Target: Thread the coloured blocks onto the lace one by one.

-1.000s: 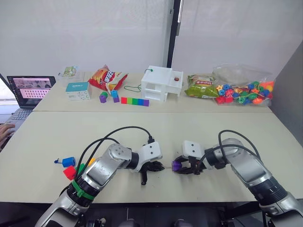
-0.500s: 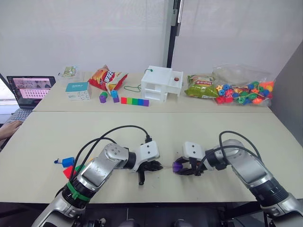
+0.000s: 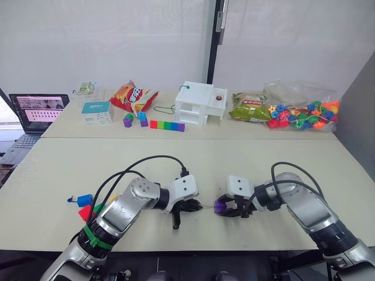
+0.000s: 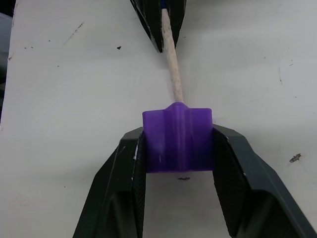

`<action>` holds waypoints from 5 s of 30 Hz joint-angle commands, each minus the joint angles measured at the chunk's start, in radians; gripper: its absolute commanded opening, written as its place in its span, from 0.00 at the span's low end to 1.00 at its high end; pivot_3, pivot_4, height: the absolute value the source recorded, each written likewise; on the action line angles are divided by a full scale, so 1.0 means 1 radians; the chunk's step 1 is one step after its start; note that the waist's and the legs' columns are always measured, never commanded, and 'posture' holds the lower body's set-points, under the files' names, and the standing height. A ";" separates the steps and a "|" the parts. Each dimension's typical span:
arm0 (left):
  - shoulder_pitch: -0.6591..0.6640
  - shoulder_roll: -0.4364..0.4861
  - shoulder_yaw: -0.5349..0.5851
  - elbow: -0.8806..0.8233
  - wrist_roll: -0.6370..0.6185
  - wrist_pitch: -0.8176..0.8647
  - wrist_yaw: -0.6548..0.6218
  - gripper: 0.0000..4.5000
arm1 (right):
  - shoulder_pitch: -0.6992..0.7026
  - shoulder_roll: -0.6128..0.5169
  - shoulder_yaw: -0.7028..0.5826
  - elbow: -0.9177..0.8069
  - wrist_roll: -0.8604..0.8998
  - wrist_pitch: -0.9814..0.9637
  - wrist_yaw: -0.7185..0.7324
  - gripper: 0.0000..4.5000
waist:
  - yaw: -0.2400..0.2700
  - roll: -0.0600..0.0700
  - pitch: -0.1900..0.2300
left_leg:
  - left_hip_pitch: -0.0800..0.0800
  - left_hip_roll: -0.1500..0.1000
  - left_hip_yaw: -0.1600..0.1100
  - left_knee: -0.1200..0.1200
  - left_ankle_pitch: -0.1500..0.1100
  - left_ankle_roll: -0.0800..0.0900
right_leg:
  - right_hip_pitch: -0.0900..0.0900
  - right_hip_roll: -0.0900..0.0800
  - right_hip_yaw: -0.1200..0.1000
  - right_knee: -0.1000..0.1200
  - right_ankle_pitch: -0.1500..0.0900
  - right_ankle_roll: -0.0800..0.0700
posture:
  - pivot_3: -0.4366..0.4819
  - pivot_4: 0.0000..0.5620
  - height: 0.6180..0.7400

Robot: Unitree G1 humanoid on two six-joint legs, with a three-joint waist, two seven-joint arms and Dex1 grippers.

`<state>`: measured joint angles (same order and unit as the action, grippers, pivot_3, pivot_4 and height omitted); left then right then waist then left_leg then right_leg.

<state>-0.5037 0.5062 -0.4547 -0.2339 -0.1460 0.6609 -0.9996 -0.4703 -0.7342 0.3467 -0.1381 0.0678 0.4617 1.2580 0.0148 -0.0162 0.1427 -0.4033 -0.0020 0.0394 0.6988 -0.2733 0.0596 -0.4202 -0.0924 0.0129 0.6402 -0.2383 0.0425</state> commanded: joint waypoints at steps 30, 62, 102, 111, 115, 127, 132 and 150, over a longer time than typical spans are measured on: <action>0.011 0.020 0.013 0.054 -0.002 -0.061 -0.020 0.00 | 0.040 -0.014 0.020 -0.045 0.036 0.107 -0.008 0.30 | -0.001 0.000 0.000 | 0.000 0.000 0.000 0.000 0.000 0.000 | 0.001 0.000 0.000 0.000 0.000 0.000 | 0.48 0.27 1.00; 0.050 0.145 -0.007 0.047 0.040 -0.152 -0.063 0.06 | 0.041 -0.002 0.040 -0.052 0.024 0.117 -0.041 0.30 | -0.004 -0.001 0.000 | 0.002 0.000 0.000 -0.001 0.000 0.000 | 0.001 0.000 0.000 0.000 0.000 0.000 | 0.48 0.27 1.00; 0.035 0.092 0.031 0.211 0.074 -0.347 -0.130 0.33 | 0.064 0.018 0.031 -0.088 0.035 0.149 -0.097 0.30 | -0.014 -0.002 -0.001 | 0.003 0.001 0.000 -0.003 0.000 0.000 | 0.001 0.002 0.000 0.000 0.000 -0.001 | 0.48 0.27 1.00; 0.055 0.091 0.046 0.230 0.077 -0.372 -0.130 0.00 | 0.067 0.014 0.028 -0.097 0.041 0.155 -0.097 0.30 | -0.014 -0.003 -0.002 | 0.004 0.001 0.000 -0.003 0.000 0.000 | 0.002 0.001 0.000 0.000 0.000 -0.001 | 0.48 0.27 1.00; 0.048 0.075 0.063 0.231 0.061 -0.357 -0.124 0.00 | 0.064 0.016 0.030 -0.097 0.042 0.155 -0.096 0.30 | -0.013 -0.003 -0.002 | 0.004 0.001 0.000 -0.003 0.000 0.000 | 0.002 0.001 0.000 0.000 0.000 -0.001 | 0.48 0.27 1.00; -0.080 0.032 0.024 -0.063 -0.035 0.113 -0.083 0.00 | 0.049 0.012 0.046 -0.088 0.031 0.113 -0.073 0.30 | -0.013 -0.004 -0.002 | 0.003 0.001 0.000 -0.002 0.000 0.000 | 0.002 0.001 0.000 0.000 0.000 0.000 | 0.48 0.27 1.00; -0.119 0.029 -0.038 -0.103 -0.021 0.231 -0.050 0.00 | 0.038 0.012 0.054 -0.078 0.029 0.087 -0.060 0.30 | -0.020 -0.004 -0.002 | 0.003 0.001 0.000 -0.003 0.000 0.000 | 0.000 0.003 0.001 0.000 -0.001 0.000 | 0.48 0.27 1.00; -0.138 0.073 -0.109 -0.067 0.013 0.215 -0.034 0.00 | 0.015 -0.003 0.076 -0.047 0.017 0.021 -0.010 0.30 | -0.010 -0.004 -0.002 | 0.003 0.001 0.000 -0.003 0.000 0.000 | 0.000 0.002 0.001 0.000 -0.001 -0.001 | 0.48 0.27 1.00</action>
<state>-0.6397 0.5798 -0.5629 -0.2791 -0.1264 0.8781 -1.0333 -0.4634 -0.7398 0.3831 -0.1859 0.0891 0.4863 1.2249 0.0049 -0.0204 0.1403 -0.4007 -0.0014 0.0394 0.6960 -0.2734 0.0597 -0.4198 -0.0909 0.0138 0.6400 -0.2394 0.0419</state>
